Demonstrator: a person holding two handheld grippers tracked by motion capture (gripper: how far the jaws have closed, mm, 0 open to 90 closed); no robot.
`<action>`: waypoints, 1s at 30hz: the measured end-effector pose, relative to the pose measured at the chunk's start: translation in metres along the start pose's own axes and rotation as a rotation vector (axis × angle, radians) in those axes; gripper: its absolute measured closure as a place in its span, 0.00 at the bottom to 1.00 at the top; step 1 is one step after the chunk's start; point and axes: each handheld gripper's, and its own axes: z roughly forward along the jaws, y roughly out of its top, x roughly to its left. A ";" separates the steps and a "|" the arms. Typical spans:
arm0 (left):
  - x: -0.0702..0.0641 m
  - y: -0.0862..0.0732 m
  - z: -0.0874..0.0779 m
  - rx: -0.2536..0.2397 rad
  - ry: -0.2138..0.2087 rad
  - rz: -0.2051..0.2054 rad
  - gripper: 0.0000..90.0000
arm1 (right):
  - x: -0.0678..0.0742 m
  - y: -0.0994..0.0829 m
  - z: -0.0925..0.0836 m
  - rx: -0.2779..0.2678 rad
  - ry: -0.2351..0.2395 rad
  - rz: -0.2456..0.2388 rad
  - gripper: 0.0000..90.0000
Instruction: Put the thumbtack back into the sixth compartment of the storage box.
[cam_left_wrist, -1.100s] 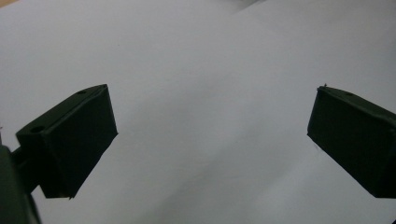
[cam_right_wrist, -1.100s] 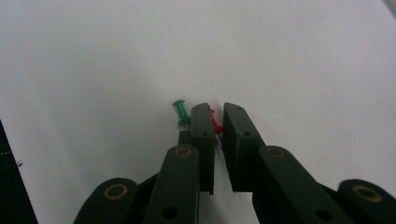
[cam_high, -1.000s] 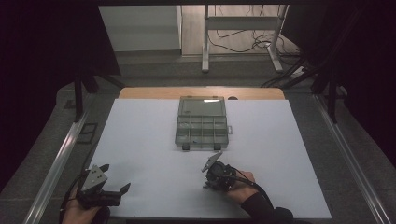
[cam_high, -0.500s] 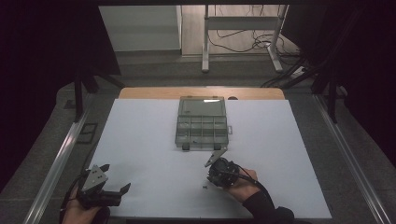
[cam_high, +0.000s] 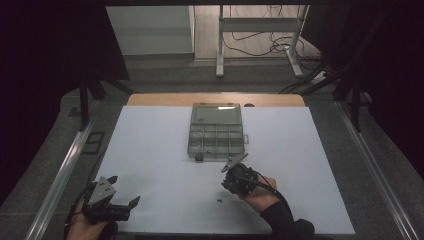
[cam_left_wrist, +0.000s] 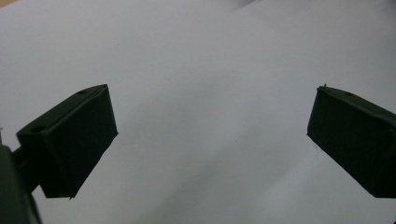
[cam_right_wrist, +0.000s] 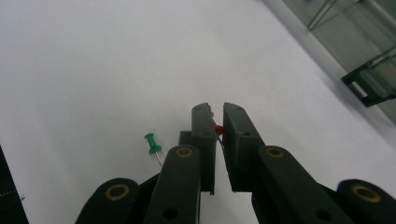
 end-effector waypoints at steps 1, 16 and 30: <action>0.000 0.000 0.000 0.000 0.000 0.000 0.02 | -0.001 0.001 0.000 -0.006 -0.002 0.003 0.93; 0.000 0.000 0.000 0.002 0.001 0.000 0.02 | -0.012 0.015 -0.002 -0.053 -0.009 0.031 0.93; 0.000 0.000 0.000 0.002 -0.001 -0.001 0.02 | -0.027 0.034 0.002 -0.091 -0.005 0.060 0.93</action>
